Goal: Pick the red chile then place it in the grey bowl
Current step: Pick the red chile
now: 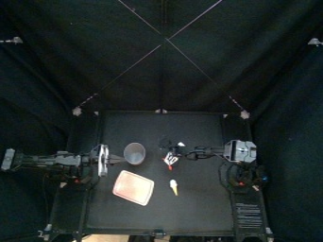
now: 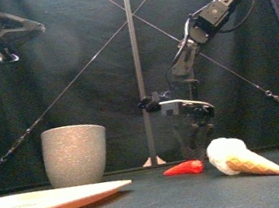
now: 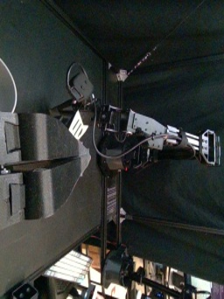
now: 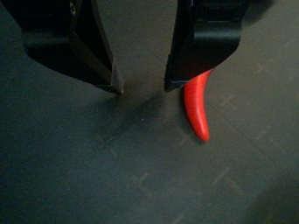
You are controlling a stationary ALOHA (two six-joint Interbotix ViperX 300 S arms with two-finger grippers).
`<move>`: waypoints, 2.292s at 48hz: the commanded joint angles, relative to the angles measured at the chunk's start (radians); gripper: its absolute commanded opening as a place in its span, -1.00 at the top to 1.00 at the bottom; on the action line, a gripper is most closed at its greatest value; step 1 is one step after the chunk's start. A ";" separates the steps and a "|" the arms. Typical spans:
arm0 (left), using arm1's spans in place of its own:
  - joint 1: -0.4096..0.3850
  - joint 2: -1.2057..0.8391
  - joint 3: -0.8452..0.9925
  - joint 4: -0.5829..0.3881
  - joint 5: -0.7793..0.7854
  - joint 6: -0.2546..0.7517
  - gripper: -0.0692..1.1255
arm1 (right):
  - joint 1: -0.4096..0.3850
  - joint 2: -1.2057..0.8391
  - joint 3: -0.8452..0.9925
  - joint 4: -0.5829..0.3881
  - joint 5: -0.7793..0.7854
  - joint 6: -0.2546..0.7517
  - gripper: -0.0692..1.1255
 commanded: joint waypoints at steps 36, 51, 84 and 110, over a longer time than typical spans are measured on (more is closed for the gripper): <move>0.006 0.003 -0.011 0.003 -0.003 0.003 0.95 | 0.130 -0.009 -0.072 0.124 -0.015 -0.012 -0.48; 0.008 0.003 -0.009 0.002 -0.003 0.002 0.95 | 0.120 0.032 -0.075 0.104 -0.014 -0.014 -0.47; 0.009 0.003 -0.009 0.002 -0.003 0.002 0.95 | 0.078 0.006 -0.064 0.049 0.083 -0.008 -0.48; 0.011 0.003 -0.008 0.003 -0.003 0.003 0.95 | 0.081 0.031 -0.038 0.057 0.080 -0.008 -0.43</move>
